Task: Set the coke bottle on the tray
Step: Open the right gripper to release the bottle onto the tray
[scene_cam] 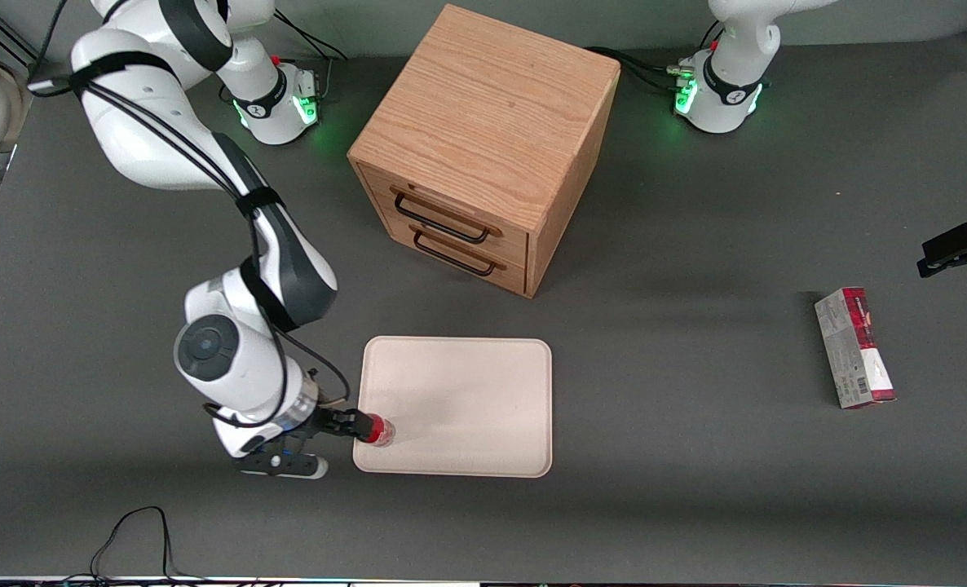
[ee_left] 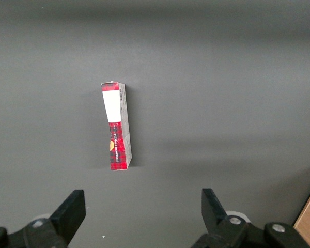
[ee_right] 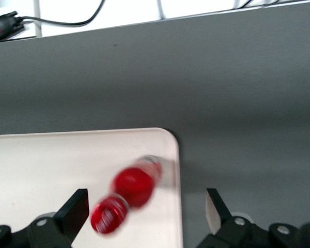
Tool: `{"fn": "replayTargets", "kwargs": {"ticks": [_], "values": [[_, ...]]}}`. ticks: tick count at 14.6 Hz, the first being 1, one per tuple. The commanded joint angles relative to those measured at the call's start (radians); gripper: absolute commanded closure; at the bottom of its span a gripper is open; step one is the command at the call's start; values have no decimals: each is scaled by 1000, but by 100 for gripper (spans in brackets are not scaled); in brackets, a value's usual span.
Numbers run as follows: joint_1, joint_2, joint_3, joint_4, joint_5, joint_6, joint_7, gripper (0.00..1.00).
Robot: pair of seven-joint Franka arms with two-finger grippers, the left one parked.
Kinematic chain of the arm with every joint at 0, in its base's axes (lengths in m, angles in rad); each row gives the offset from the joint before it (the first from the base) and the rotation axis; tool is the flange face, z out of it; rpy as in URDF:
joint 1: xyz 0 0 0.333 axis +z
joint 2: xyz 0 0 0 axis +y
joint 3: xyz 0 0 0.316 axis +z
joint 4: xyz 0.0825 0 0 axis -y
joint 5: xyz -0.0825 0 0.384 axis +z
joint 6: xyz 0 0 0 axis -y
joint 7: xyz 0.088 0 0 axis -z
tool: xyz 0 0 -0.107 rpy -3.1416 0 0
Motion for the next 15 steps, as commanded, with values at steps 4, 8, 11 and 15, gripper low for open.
{"fn": "replayTargets", "kwargs": {"ticks": [4,8,11,15], "values": [[-17,-440,-132,-395,89,-118,-226,0],[-25,-713,-283,-648,188,-129,-356,0],[-24,-825,-356,-702,222,-219,-362,0],[-24,-870,-386,-693,222,-333,-392,0]]}}
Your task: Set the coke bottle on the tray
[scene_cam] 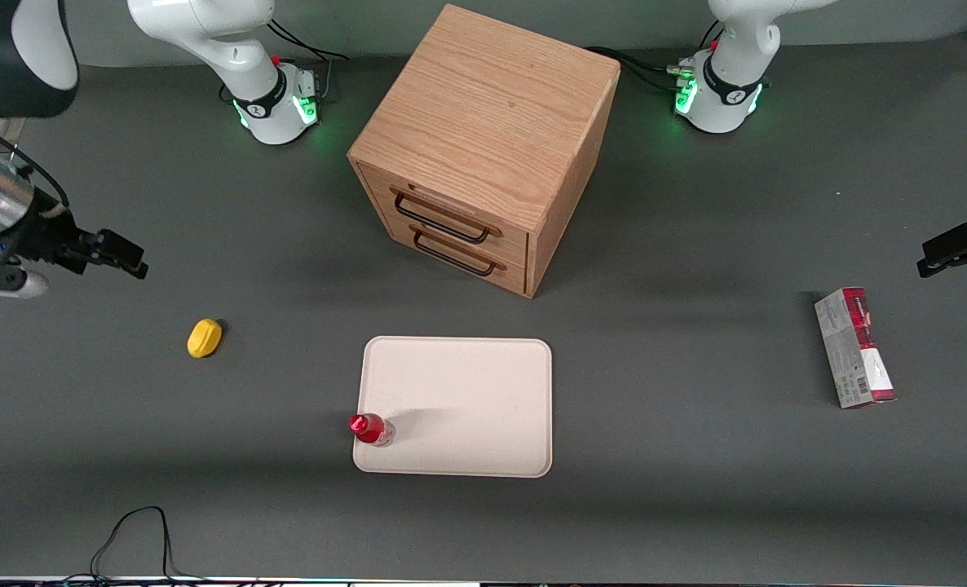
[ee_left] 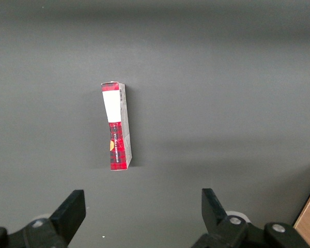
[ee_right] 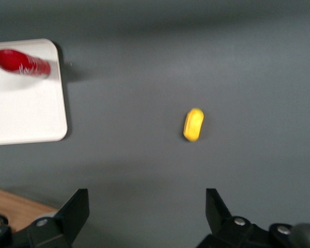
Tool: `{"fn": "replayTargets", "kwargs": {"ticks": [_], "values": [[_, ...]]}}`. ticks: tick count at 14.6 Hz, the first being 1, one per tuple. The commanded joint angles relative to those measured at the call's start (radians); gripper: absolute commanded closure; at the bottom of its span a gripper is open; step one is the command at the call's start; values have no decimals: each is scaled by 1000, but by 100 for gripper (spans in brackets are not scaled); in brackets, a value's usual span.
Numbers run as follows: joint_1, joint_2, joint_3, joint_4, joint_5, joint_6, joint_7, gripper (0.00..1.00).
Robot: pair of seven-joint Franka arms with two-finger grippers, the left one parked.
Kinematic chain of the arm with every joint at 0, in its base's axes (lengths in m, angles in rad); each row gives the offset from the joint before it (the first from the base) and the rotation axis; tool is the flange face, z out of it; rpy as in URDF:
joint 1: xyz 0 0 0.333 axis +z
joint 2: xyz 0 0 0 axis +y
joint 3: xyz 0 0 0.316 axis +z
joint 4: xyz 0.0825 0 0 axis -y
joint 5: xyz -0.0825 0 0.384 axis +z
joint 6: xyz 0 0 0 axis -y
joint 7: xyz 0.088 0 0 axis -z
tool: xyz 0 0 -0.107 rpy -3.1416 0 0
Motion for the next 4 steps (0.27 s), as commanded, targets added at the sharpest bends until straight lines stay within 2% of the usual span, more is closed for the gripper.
{"fn": "replayTargets", "kwargs": {"ticks": [1,4], "values": [[13,-35,-22,-22,22,-38,-28,0],[13,-43,-24,-16,22,-47,-26,0]]}}
